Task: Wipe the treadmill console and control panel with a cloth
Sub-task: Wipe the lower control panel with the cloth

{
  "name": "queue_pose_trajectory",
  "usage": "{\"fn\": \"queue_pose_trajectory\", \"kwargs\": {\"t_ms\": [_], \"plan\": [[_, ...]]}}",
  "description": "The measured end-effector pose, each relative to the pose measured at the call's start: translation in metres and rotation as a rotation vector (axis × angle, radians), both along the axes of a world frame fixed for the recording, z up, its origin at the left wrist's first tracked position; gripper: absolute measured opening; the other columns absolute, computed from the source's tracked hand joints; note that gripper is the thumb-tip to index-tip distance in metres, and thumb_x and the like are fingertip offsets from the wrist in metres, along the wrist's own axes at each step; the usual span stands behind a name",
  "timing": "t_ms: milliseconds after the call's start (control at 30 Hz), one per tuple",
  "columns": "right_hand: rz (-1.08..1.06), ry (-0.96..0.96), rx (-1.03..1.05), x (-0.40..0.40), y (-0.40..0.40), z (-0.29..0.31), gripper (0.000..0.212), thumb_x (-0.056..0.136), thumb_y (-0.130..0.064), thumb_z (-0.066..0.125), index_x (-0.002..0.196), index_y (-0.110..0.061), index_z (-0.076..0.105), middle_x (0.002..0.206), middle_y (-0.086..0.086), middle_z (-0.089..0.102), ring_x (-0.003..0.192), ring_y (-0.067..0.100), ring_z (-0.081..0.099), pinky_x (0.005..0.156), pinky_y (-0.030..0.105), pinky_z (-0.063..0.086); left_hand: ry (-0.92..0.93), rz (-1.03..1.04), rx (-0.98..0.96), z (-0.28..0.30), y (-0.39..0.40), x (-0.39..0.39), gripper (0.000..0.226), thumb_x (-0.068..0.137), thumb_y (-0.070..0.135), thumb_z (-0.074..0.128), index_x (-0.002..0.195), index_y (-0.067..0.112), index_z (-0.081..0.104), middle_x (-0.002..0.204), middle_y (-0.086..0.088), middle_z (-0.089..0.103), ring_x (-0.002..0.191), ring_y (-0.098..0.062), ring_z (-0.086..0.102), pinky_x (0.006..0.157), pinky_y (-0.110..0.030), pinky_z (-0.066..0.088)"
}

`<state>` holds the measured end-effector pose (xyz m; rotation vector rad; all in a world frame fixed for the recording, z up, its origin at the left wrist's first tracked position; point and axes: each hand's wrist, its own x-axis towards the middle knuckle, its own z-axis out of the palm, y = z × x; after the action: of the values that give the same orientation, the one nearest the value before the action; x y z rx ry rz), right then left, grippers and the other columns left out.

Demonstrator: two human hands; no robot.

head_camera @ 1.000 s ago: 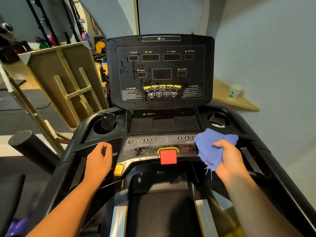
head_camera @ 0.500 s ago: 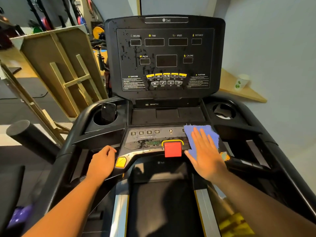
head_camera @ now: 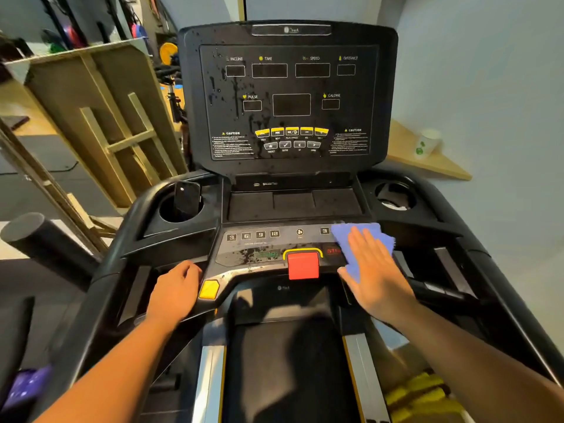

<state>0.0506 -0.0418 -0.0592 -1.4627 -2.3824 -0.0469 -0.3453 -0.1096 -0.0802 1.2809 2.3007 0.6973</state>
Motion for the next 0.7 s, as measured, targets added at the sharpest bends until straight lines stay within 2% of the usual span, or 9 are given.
{"fn": "queue_pose_trajectory", "kwargs": {"t_ms": [67,133,200,333,367,467,567,633,700], "plan": [[-0.188,0.112,-0.085,-0.01,0.01,0.015,0.076,0.094,-0.047,0.056,0.155,-0.016,0.024,0.15,0.005,0.041,0.139,0.029,0.037,0.114,0.046,0.035,-0.007,-0.001,0.009,0.001,0.0,0.001,0.031,0.107,0.027,0.04,0.097,0.026,0.069,0.097,-0.002,0.068,0.087,-0.019,0.061,0.078,-0.036,0.043],[-0.312,0.188,-0.121,-0.04,0.012,0.017,0.078,0.096,-0.048,0.053,0.156,-0.014,0.018,0.157,0.008,0.032,0.146,0.03,0.027,0.121,0.045,0.026,-0.006,-0.003,0.01,0.001,0.0,0.001,0.031,0.108,0.026,0.04,0.096,0.026,0.069,0.096,-0.001,0.068,0.084,-0.016,0.061,0.078,-0.036,0.044],[-0.222,0.171,-0.077,-0.065,0.003,0.006,0.076,0.099,-0.05,0.044,0.155,-0.004,0.023,0.16,0.015,0.03,0.15,0.033,0.024,0.123,0.048,0.023,-0.003,0.0,0.008,0.001,-0.001,0.0,0.031,0.108,0.027,0.04,0.097,0.026,0.069,0.096,-0.002,0.068,0.087,-0.018,0.062,0.079,-0.037,0.046],[0.062,-0.137,0.024,-0.033,-0.007,-0.01,0.076,0.1,-0.059,0.019,0.155,-0.007,0.012,0.162,0.011,0.019,0.151,0.03,0.022,0.125,0.04,0.013,-0.004,-0.012,0.001,0.0,-0.001,-0.001,0.031,0.108,0.027,0.04,0.096,0.025,0.069,0.097,-0.003,0.07,0.085,-0.014,0.062,0.077,-0.035,0.046],[0.073,-0.131,0.06,-0.02,-0.005,-0.005,0.074,0.102,-0.058,0.02,0.156,-0.008,0.013,0.163,0.01,0.019,0.151,0.029,0.024,0.124,0.039,0.012,0.0,-0.015,0.0,-0.001,0.0,-0.001,0.031,0.108,0.027,0.041,0.097,0.024,0.069,0.097,-0.002,0.07,0.084,-0.012,0.061,0.075,-0.033,0.045],[-0.105,0.076,-0.061,-0.005,0.004,0.013,0.07,0.095,-0.045,0.052,0.155,-0.023,0.022,0.155,0.001,0.035,0.14,0.024,0.034,0.117,0.039,0.028,0.015,-0.017,0.005,-0.002,-0.001,-0.001,0.029,0.108,0.028,0.043,0.097,0.025,0.07,0.095,0.0,0.071,0.082,-0.008,0.061,0.071,-0.029,0.044],[-0.311,0.224,-0.064,-0.048,0.009,0.011,0.077,0.096,-0.047,0.055,0.155,-0.009,0.022,0.156,0.012,0.035,0.145,0.031,0.031,0.119,0.045,0.028,0.022,-0.02,0.002,-0.001,-0.001,-0.001,0.029,0.108,0.027,0.045,0.095,0.023,0.071,0.092,0.0,0.07,0.078,-0.006,0.059,0.067,-0.029,0.042],[-0.192,0.174,-0.037,-0.079,0.003,-0.001,0.078,0.099,-0.045,0.05,0.155,0.001,0.02,0.162,0.02,0.023,0.152,0.037,0.017,0.123,0.048,0.019,0.023,-0.012,-0.001,0.0,-0.002,-0.001,0.03,0.107,0.027,0.045,0.094,0.023,0.071,0.092,-0.001,0.07,0.079,-0.009,0.059,0.07,-0.032,0.042],[0.028,-0.03,-0.067,-0.081,-0.005,-0.009,0.076,0.1,-0.05,0.038,0.155,-0.001,0.019,0.164,0.015,0.016,0.153,0.031,0.009,0.124,0.047,0.018,0.01,-0.011,-0.014,0.001,-0.001,0.0,0.03,0.107,0.027,0.045,0.094,0.023,0.071,0.094,-0.001,0.07,0.082,-0.013,0.061,0.073,-0.034,0.044]]}}
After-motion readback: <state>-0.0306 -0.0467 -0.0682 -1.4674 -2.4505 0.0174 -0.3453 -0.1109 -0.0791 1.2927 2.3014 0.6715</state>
